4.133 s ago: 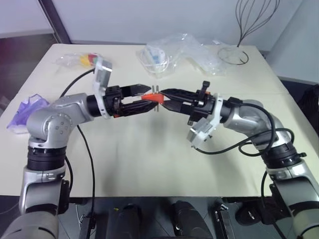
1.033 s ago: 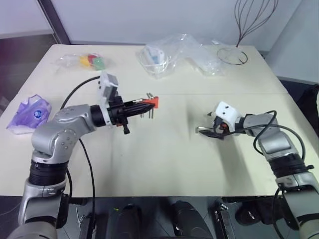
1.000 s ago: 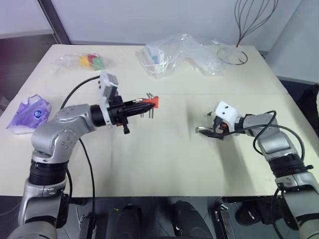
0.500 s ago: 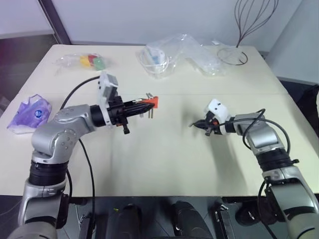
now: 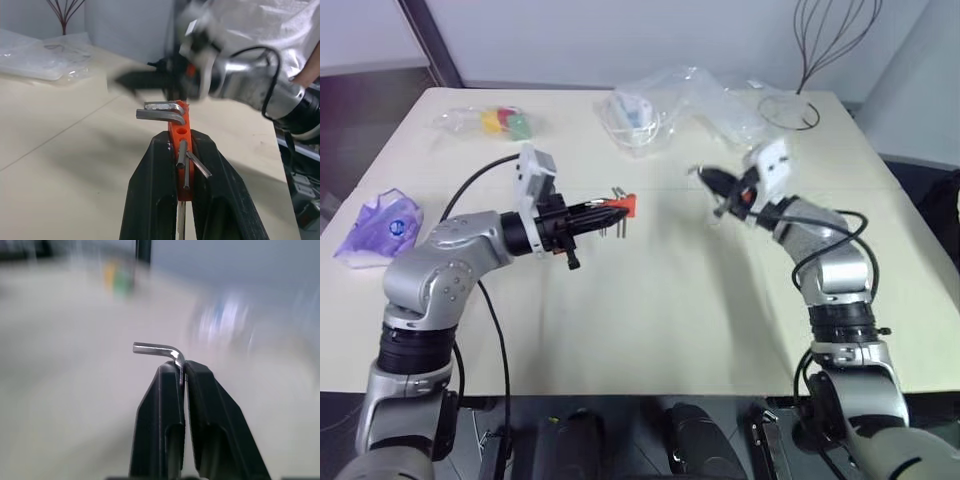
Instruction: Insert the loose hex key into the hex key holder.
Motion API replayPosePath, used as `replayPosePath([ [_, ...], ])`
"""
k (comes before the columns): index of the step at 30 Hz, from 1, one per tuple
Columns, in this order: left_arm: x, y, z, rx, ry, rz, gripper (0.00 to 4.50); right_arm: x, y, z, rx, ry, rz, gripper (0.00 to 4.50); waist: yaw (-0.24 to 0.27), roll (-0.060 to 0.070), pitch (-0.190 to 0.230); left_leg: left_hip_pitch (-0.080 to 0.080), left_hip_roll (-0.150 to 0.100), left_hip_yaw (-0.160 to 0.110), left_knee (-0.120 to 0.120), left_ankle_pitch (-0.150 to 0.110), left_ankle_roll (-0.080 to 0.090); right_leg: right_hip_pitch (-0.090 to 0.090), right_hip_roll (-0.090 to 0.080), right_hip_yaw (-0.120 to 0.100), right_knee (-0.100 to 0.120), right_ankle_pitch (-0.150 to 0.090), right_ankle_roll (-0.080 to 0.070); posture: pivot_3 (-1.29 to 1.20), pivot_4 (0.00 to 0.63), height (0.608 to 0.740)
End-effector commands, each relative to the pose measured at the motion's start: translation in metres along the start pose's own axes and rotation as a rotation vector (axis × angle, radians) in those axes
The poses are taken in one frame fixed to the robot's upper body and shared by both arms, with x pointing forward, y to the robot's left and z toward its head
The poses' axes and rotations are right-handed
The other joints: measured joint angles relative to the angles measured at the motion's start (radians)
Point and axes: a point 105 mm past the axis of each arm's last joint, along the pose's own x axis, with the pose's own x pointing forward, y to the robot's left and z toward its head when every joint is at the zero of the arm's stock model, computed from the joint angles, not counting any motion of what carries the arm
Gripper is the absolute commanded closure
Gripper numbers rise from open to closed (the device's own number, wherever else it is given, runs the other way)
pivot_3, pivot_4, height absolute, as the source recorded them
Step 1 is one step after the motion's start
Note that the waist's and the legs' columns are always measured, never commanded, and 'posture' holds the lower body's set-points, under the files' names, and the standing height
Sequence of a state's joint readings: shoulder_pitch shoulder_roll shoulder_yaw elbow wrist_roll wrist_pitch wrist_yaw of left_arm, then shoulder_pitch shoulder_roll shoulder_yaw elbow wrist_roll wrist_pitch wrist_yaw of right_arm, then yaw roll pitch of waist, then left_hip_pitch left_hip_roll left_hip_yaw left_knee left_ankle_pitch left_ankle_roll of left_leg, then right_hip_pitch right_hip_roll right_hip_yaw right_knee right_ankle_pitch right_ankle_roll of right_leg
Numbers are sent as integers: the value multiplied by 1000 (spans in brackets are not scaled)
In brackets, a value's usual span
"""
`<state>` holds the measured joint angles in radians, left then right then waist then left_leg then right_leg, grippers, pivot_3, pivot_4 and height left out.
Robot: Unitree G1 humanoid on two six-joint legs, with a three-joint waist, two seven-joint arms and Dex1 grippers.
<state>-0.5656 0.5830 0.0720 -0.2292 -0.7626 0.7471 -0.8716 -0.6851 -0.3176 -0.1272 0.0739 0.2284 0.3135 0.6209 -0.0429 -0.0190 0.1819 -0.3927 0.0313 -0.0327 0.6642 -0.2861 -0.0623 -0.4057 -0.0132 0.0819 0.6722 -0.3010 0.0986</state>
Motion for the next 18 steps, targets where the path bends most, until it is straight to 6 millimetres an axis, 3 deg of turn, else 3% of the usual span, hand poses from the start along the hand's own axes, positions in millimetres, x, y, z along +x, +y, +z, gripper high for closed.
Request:
replayPosePath([
  [1,2,4,17,58,-50,4,4500,7,18,63,77,-318,-48,4426,-1,0,0,0,0,0,0,0,0,0,0,0,0,0,0,0,150,740],
  [4,9,8,22,63,-64,-1,4500,13,36,92,304,-525,-42,4426,-2,0,0,0,0,0,0,0,0,0,0,0,1,0,0,0,150,740],
  [9,16,18,31,76,-92,5,4500,22,52,98,509,-649,3,4426,1,0,0,0,0,0,0,0,0,-1,0,-1,3,0,0,0,150,740],
  [18,24,24,45,105,-118,3,4500,34,88,90,489,-670,53,4426,-5,0,0,0,0,0,-2,0,-1,-3,0,0,3,0,0,0,150,740],
])
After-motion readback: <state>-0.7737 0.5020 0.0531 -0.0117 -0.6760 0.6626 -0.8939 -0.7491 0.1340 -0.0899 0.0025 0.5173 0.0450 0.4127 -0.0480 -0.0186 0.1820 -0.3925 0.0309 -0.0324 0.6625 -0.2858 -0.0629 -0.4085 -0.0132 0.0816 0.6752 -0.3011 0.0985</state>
